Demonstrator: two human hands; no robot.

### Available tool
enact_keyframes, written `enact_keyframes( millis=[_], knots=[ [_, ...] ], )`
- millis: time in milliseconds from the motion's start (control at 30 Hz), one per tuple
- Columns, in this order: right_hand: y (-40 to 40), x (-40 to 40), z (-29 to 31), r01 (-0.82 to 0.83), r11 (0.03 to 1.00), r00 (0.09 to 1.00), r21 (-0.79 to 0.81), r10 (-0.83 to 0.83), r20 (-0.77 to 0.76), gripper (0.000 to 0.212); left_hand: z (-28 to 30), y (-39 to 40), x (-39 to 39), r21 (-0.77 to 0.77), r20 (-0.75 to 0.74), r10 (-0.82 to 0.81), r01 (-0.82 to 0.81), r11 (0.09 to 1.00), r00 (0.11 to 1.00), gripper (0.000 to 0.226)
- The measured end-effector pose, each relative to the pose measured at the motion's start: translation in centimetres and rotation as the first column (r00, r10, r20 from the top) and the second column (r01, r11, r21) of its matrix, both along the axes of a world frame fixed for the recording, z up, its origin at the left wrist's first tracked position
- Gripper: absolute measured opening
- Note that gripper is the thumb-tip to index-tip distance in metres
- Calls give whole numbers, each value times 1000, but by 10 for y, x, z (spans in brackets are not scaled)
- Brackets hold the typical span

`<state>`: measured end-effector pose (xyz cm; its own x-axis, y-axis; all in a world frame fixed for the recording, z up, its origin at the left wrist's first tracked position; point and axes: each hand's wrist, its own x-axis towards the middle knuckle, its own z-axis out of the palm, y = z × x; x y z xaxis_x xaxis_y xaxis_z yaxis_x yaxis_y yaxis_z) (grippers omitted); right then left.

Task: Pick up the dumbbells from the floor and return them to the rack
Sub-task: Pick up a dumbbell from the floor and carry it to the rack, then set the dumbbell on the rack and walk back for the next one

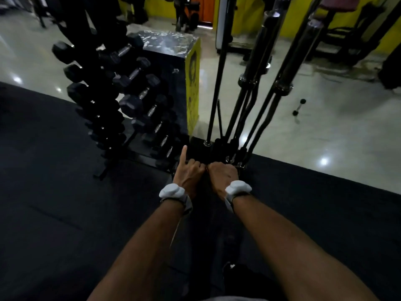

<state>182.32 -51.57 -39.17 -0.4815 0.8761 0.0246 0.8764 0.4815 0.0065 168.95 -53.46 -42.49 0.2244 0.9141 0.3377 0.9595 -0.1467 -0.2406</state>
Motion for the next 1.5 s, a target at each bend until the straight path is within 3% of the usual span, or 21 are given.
enact_keyframes(
  millis=[267,467,567,833,933,1033,1167,1367,1500],
  knots=[
    [100,-27,0,-208,978,975,-3,207,-82,21,13,70,-21,-170,-36,211,-214,962,977,20],
    [172,-64,29,-328,942,944,-63,325,-63,16,53,117,-41,-122,-70,346,-353,928,935,11],
    [199,-87,45,-343,939,938,0,343,-50,18,71,138,-59,-156,-106,411,-423,893,905,14],
    [273,-159,69,-438,873,872,214,470,-133,13,115,202,-136,-39,-147,423,-432,901,894,15],
    [300,-191,80,-381,875,891,298,434,-134,5,119,230,-171,13,-146,384,-386,922,912,16],
    [319,-223,88,-287,899,934,330,339,-111,17,129,253,-200,3,-168,391,-396,918,905,16],
    [337,-257,108,-308,857,916,414,384,-114,5,148,274,-237,70,-182,343,-336,939,922,19],
    [355,-295,128,-302,828,915,473,391,-100,6,171,290,-276,157,-211,336,-308,938,918,19],
    [363,-314,140,-376,814,897,443,440,-46,8,172,297,-299,151,-210,383,-357,922,900,33]
  ],
)
